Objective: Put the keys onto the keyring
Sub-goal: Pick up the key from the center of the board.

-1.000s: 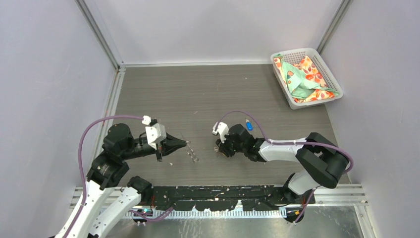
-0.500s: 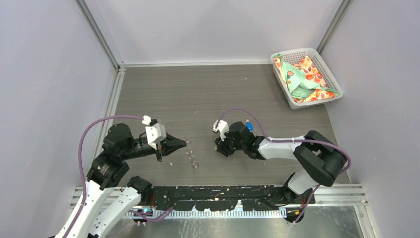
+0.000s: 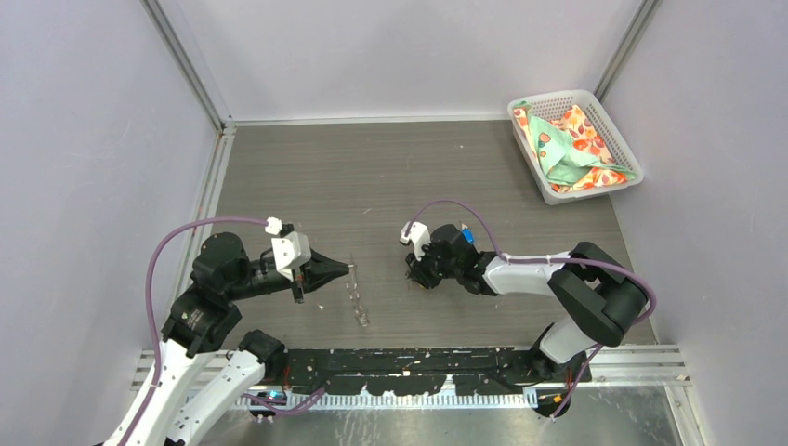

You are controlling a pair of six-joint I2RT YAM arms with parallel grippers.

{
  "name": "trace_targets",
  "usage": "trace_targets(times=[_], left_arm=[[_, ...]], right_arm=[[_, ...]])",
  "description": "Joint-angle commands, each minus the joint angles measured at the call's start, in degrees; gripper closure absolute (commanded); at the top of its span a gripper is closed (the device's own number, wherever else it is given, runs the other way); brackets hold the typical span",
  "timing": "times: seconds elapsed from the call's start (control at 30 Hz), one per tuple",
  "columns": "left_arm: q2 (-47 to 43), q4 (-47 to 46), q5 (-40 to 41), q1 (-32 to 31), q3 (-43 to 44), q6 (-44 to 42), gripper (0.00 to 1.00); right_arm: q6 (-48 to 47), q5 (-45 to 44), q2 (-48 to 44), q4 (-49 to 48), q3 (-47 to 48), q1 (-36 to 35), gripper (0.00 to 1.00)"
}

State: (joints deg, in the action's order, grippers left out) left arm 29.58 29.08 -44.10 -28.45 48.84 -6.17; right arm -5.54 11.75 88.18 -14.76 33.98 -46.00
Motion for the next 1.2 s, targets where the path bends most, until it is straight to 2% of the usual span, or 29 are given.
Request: trace_targets(times=[0.0,0.07,0.17,0.23,0.3,0.33,0.77,0.9,1.17], left_arm=[[-0.6,-1.6,0.0,-0.1,1.9,0.8,1.00],[-0.5,-1.6,0.0,-0.1,2.1,1.0,1.00],[-0.3,-1.7,-0.2,-0.1,2.3,1.2,1.00],[-0.2,-1.7,-0.2,-0.1,2.4,1.2,1.00],[-0.2,-1.6,-0.1,-0.1,2.5,1.2,1.00],[-0.2,-1.5,-0.1,-0.1,2.5,1.2,1.00],[0.1,-2.3,-0.2,-0.1,1.7,2.3,1.00],[-0.1,-1.8,0.2,-0.1,1.2,1.8,1.00],[0.0,-1.2,2.5,-0.1,-2.5,-2.8,1.00]], right_arm=[[0.8,0.3,-0.6,-1.0,1.1,0.1,0.70],[0.9,0.0,-0.8,-1.1,1.1,0.1,0.71],[1.0,-0.8,-1.2,-1.3,1.3,0.1,0.77],[1.0,-1.0,-1.9,-1.3,1.3,0.1,0.83],[1.0,-1.2,-3.0,-1.4,1.3,0.1,0.96],[1.0,-1.3,-3.7,-1.5,1.1,0.1,0.99],[4.3,0.8,-11.7,1.2,-0.5,0.3,0.99],[8.6,6.6,-13.3,0.2,-0.5,0.3,0.99],[22.9,18.7,-26.7,-2.4,0.8,0.1,0.99]])
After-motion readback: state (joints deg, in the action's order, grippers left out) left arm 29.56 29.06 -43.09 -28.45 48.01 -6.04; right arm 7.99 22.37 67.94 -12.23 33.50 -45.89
